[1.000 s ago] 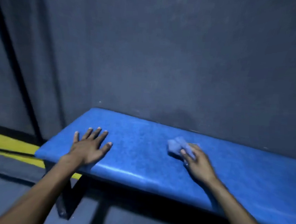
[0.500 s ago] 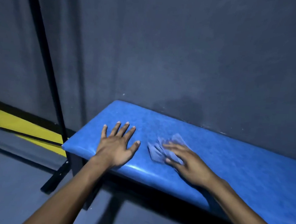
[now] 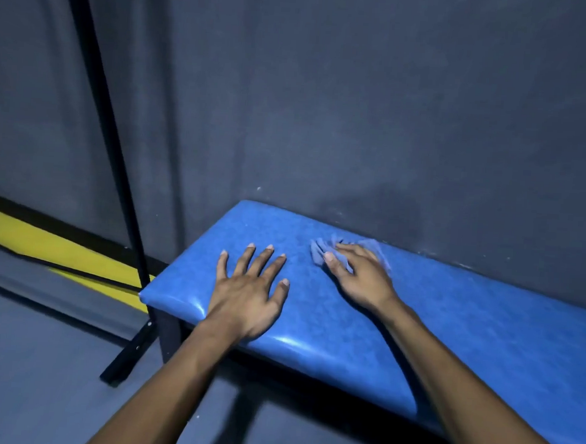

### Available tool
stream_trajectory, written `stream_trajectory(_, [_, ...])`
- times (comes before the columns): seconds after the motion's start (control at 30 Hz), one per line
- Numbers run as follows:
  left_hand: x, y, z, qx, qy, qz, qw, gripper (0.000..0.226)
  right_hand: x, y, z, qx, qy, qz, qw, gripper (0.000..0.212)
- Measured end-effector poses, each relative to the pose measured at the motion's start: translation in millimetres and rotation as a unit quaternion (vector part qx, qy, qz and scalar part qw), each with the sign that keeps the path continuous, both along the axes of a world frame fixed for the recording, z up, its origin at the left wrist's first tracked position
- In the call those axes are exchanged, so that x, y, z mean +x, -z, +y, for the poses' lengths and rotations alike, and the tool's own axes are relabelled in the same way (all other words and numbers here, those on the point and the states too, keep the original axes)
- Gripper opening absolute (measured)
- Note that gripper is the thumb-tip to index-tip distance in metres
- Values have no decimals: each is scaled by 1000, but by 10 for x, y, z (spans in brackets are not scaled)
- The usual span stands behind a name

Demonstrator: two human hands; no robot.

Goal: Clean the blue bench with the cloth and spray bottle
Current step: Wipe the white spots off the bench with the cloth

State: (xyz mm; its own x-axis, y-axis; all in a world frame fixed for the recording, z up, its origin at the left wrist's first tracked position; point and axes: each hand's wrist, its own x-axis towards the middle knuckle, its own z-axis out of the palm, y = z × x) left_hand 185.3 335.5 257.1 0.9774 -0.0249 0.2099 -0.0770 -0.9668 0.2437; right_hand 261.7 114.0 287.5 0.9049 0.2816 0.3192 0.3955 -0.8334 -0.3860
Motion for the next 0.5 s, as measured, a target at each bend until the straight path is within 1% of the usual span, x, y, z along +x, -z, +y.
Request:
stream_trajectory(0.1, [12,8,8,1,-8,-3,1000,61,-585,-90,-94,15,-150,-14,988,24])
stream_trajectory(0.13, [8,8,8,-1,-8,-3,1000,61,-762,-88,-223,8,-176,-10,984,22])
stream_trajectory(0.17, [2,9,6,-3,-8,-3,1000,62,-931,-89,-382,-1,-180,2,984,23])
stream_trajectory(0.27, [-7,-6,8,-3,-7,3,1000,62,-1230,-36,-1045,-33,-148,40,988,40])
stream_trajectory(0.33, [-7,-13,-11,-1,-6,11,1000,61,-1179,-52,-1413,-40,-98,37,994,44])
stream_trajectory(0.37, [-12,-15,-23,3,-7,13,1000,61,-1021,-35,-1512,-37,-59,30,997,47])
stream_trajectory(0.43, [-13,-16,-39,12,-7,13,1000,61,-558,-57,-1433,-33,26,27,999,57])
stream_trajectory(0.5, [-16,-7,-42,14,-8,8,1000,61,-77,-54,-1056,-32,54,16,998,66])
